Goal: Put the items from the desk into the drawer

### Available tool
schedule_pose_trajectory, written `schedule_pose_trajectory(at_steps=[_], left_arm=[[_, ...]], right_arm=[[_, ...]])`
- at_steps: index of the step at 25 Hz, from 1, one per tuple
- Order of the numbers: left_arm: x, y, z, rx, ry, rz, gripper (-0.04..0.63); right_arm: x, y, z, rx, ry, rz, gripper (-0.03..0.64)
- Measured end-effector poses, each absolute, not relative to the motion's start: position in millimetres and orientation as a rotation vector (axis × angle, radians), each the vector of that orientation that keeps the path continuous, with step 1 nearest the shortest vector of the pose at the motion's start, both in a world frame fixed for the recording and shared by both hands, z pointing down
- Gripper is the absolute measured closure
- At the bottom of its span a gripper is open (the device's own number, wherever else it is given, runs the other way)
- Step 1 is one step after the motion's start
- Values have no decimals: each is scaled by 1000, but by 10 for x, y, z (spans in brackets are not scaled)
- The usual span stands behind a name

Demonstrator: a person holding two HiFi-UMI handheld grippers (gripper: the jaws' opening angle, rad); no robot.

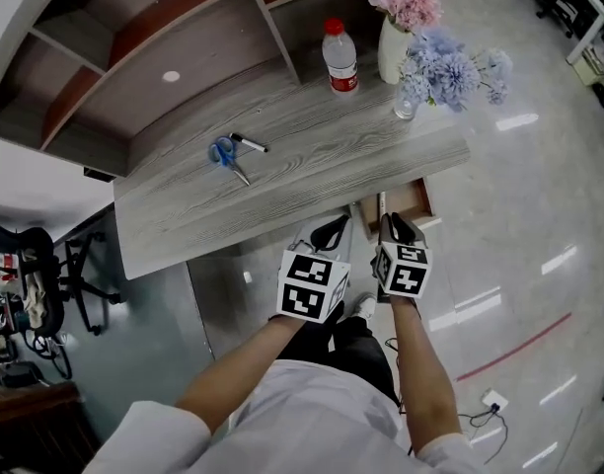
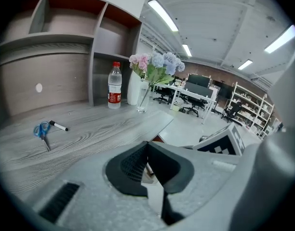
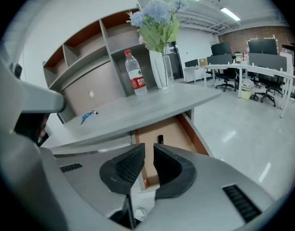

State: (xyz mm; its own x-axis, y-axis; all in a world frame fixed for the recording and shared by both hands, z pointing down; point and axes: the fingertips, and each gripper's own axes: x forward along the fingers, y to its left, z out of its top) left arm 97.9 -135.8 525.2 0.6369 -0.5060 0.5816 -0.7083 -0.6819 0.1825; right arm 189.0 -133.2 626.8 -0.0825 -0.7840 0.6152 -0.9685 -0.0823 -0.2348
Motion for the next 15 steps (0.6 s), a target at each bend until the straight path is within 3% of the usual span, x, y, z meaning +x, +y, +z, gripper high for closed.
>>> schedule_pose_trajectory(at_steps=[15], left_arm=[[771, -1123, 4719, 2431, -1210, 578, 592]], right_arm=[[1467, -1203, 4876, 1737, -2213, 576, 591]])
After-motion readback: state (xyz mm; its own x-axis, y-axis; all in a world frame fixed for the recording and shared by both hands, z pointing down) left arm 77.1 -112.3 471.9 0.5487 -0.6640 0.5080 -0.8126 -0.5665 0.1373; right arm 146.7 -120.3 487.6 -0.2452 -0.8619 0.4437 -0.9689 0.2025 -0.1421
